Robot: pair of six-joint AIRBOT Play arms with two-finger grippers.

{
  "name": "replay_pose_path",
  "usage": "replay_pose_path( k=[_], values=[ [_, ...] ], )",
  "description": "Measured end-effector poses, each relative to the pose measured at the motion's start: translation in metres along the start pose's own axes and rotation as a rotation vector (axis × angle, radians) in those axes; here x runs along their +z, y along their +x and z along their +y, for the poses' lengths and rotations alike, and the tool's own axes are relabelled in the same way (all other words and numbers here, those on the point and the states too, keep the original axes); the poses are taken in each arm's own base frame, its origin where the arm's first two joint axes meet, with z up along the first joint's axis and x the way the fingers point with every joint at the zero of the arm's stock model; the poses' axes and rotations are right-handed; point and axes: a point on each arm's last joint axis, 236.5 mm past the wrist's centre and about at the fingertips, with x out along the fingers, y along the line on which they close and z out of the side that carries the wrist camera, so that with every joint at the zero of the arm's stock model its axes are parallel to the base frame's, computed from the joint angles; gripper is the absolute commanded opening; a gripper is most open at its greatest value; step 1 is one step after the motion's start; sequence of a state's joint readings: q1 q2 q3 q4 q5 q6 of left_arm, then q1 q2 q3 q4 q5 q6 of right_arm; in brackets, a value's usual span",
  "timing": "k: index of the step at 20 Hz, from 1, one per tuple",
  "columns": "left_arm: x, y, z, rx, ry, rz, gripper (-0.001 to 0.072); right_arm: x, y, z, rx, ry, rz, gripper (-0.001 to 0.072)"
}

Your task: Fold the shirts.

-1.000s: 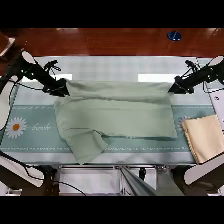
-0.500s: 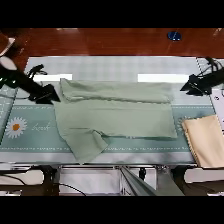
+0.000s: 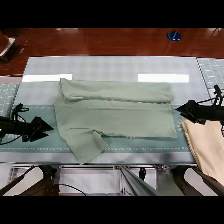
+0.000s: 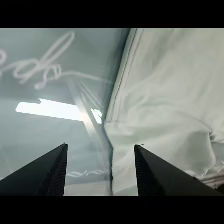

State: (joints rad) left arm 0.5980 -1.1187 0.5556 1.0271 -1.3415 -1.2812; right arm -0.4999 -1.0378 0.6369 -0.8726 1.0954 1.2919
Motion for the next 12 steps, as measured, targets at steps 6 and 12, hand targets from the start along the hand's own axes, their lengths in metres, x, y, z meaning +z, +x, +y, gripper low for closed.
replay_pose_path(
  k=[6, 12],
  values=[
    [-0.035, 0.037, -0.008, -0.038, -0.005, 0.085, 0.0509, -0.019, 0.009, 0.011, 0.044, -0.004, 0.025, 0.0414],
    [-0.061, 0.076, -0.026, -0.061, 0.055, 0.141, 0.0009, -0.002, -0.005, -0.019, 0.011, 0.107, -0.046, 0.0414]
  ],
)
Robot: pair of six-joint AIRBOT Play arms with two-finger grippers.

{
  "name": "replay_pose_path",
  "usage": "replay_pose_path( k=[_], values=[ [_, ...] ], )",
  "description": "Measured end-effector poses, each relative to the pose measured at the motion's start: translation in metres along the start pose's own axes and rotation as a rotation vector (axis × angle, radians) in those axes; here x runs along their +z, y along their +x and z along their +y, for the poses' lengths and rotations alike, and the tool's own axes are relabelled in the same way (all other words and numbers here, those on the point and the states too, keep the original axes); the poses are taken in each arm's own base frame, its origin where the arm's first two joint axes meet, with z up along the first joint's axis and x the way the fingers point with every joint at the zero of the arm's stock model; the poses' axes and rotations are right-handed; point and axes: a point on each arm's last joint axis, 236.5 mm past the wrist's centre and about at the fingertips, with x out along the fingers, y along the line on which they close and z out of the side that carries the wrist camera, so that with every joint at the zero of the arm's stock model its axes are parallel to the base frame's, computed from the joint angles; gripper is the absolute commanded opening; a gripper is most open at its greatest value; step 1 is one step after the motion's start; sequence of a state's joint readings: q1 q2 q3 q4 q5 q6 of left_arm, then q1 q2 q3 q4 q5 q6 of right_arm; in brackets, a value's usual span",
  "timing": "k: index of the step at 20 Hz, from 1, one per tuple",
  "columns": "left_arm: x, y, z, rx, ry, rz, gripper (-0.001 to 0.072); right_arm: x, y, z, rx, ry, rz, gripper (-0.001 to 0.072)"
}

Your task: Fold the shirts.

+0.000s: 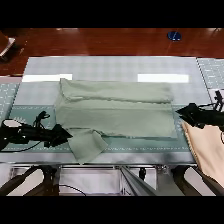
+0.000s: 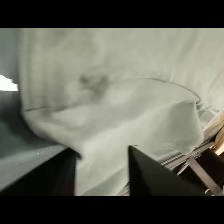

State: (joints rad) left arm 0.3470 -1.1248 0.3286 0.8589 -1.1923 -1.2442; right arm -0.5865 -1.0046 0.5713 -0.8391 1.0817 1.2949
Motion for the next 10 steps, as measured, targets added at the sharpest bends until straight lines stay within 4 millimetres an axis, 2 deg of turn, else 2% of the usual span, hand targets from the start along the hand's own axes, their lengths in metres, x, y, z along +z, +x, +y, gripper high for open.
replay_pose_path(
  k=[2, 5, 7, 10],
  values=[
    [0.000, 0.007, -0.001, 0.012, 0.024, -0.004, 0.0017, -0.009, -0.007, -0.026, -0.059, 0.053, 0.034, 0.0414],
    [-0.003, 0.011, -0.004, 0.008, 0.037, 0.002, 0.0018, -0.049, -0.006, -0.053, -0.134, 0.117, 0.165, 0.0414],
    [-0.003, 0.013, -0.005, 0.007, 0.041, 0.004, 0.0017, -0.072, -0.002, -0.061, -0.158, 0.137, 0.239, 0.0414],
    [-0.004, 0.013, -0.005, 0.008, 0.046, 0.006, 0.0017, -0.090, 0.002, -0.066, -0.172, 0.159, 0.294, 0.0414]
  ],
)
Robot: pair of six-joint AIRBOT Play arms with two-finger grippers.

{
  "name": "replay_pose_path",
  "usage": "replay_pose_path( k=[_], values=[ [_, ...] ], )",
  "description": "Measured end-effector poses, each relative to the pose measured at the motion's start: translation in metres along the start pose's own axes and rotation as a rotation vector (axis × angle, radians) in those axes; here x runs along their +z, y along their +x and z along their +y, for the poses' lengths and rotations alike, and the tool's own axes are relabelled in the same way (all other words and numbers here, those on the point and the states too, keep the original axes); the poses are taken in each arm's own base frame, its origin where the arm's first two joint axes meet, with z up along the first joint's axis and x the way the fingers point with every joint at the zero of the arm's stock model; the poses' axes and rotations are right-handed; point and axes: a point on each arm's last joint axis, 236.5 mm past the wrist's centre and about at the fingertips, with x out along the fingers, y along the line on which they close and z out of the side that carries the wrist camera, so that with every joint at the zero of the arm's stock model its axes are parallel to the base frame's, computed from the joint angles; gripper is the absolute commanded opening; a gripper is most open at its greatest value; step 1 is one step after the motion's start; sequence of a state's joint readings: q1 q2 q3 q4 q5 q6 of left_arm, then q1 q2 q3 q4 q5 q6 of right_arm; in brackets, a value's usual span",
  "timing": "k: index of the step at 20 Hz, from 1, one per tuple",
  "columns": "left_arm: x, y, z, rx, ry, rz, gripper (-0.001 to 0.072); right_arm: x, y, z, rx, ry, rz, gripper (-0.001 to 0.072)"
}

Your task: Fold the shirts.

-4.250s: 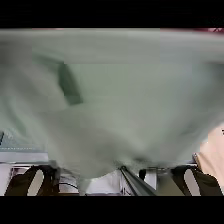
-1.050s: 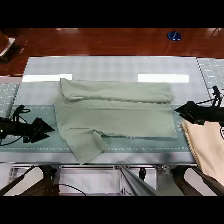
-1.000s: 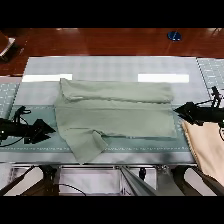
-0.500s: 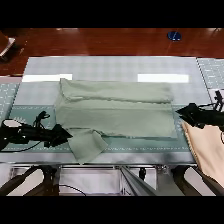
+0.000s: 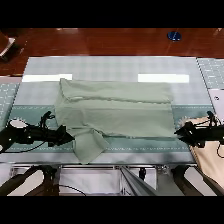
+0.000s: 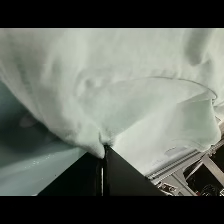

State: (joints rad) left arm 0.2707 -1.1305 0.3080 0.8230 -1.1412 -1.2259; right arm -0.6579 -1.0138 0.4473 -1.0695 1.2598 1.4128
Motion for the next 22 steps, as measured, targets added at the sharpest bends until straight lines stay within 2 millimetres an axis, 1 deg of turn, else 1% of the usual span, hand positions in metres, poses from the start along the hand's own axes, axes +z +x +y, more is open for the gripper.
replay_pose_path(
  k=[2, 5, 6, 7, 8, 9, 10, 11, 12, 14, 15, 19, 20, 22],
  values=[
    [0.000, 0.000, 0.000, 0.001, 0.001, 0.000, 0.0017, -0.001, 0.005, 0.002, 0.017, 0.016, 0.012, 0.0413],
    [0.000, 0.000, 0.000, 0.001, 0.004, 0.001, 0.0017, 0.003, 0.012, 0.010, 0.059, 0.038, 0.015, 0.0413],
    [0.000, 0.000, 0.000, 0.001, 0.004, 0.001, 0.0017, 0.003, 0.016, 0.014, 0.076, 0.040, 0.026, 0.0406],
    [0.000, 0.000, 0.000, 0.001, 0.004, 0.001, 0.0017, 0.004, 0.020, 0.019, 0.088, 0.041, 0.031, 0.0379],
    [0.000, 0.000, 0.000, 0.001, 0.005, 0.000, 0.0017, 0.006, 0.024, 0.022, 0.094, 0.035, 0.033, 0.0246],
    [0.001, 0.000, 0.000, 0.003, 0.009, -0.001, 0.0017, 0.011, 0.028, 0.025, 0.092, 0.022, 0.022, 0.0064],
    [0.004, -0.002, -0.001, 0.008, 0.017, -0.006, 0.0017, 0.018, 0.030, 0.028, 0.088, 0.005, 0.004, 0.0032],
    [0.008, -0.005, -0.002, 0.011, 0.028, -0.014, 0.0017, 0.024, 0.029, 0.033, 0.087, -0.029, -0.010, 0.0032],
    [0.017, -0.010, -0.003, 0.021, 0.048, -0.039, 0.0017, 0.030, 0.027, 0.039, 0.087, -0.061, -0.022, 0.0032],
    [0.049, -0.027, -0.009, 0.045, 0.091, -0.138, 0.0018, 0.040, 0.016, 0.057, 0.112, -0.117, -0.035, 0.0032],
    [0.058, -0.036, -0.014, 0.049, 0.115, -0.159, 0.0017, 0.043, 0.011, 0.064, 0.120, -0.142, -0.037, 0.0032],
    [0.097, -0.072, -0.057, 0.003, 0.188, -0.256, 0.0017, 0.067, -0.015, 0.095, 0.160, -0.219, -0.087, 0.0032],
    [0.109, -0.079, -0.067, -0.002, 0.208, -0.284, 0.0017, 0.074, -0.020, 0.103, 0.169, -0.238, -0.097, 0.0032],
    [0.132, -0.087, -0.084, -0.005, 0.235, -0.310, 0.0017, 0.086, -0.023, 0.120, 0.177, -0.279, -0.104, 0.0032]
  ],
)
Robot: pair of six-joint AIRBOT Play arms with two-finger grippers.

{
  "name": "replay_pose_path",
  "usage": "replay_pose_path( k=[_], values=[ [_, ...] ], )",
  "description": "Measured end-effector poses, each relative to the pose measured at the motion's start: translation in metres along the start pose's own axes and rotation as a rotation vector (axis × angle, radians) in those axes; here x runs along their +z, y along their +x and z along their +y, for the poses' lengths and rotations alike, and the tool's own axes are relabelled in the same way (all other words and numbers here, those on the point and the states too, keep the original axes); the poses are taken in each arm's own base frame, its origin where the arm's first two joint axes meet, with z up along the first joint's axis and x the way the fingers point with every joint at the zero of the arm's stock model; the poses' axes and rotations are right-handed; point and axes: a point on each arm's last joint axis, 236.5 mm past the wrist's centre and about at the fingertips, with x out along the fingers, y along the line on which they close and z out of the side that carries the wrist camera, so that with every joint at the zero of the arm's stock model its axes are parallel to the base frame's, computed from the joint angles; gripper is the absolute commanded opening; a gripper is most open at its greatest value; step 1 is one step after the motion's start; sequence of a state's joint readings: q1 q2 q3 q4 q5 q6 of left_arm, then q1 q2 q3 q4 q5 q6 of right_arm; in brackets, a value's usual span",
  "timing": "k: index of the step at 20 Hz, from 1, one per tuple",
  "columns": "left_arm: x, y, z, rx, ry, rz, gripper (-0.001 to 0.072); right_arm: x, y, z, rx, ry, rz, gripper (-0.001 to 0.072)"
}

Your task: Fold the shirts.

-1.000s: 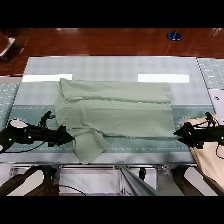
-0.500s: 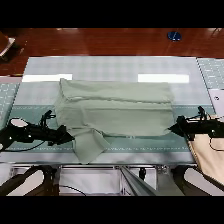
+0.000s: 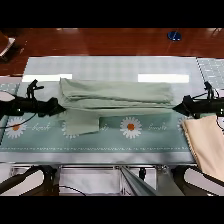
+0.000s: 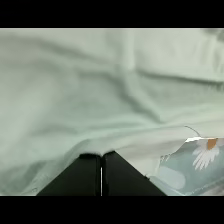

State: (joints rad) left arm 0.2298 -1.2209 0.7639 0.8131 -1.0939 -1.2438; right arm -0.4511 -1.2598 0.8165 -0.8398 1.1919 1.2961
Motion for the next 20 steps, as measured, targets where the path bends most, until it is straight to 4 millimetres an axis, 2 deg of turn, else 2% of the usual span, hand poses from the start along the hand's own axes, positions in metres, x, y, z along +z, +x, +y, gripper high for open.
replay_pose_path(
  k=[3, 9, 11, 14, 15, 16, 17, 18, 20],
  values=[
    [0.042, 0.006, -0.013, -0.007, 0.014, -0.024, 0.0017, 0.028, 0.008, 0.016, 0.010, -0.037, -0.011, 0.0032],
    [0.123, 0.019, -0.031, -0.036, 0.017, -0.044, 0.0017, 0.085, 0.024, 0.031, 0.035, -0.048, -0.033, 0.0032],
    [0.147, 0.024, -0.034, -0.045, 0.015, -0.048, 0.0017, 0.102, 0.028, 0.034, 0.051, -0.045, -0.044, 0.0032],
    [0.168, 0.035, -0.033, -0.055, 0.006, -0.034, 0.0021, 0.121, 0.038, 0.037, 0.080, -0.032, -0.049, 0.0033],
    [0.171, 0.041, -0.030, -0.057, -0.001, -0.019, 0.0149, 0.126, 0.042, 0.038, 0.093, -0.023, -0.047, 0.0055],
    [0.172, 0.047, -0.027, -0.056, -0.006, -0.006, 0.0411, 0.131, 0.045, 0.038, 0.106, -0.014, -0.052, 0.0195],
    [0.172, 0.052, -0.023, -0.055, -0.013, 0.008, 0.0507, 0.136, 0.048, 0.037, 0.113, -0.005, -0.060, 0.0371],
    [0.169, 0.057, -0.020, -0.056, -0.023, 0.031, 0.0508, 0.141, 0.051, 0.036, 0.117, 0.003, -0.071, 0.0414],
    [0.167, 0.058, -0.017, -0.058, -0.033, 0.054, 0.0507, 0.146, 0.051, 0.036, 0.127, 0.012, -0.079, 0.0414]
  ],
)
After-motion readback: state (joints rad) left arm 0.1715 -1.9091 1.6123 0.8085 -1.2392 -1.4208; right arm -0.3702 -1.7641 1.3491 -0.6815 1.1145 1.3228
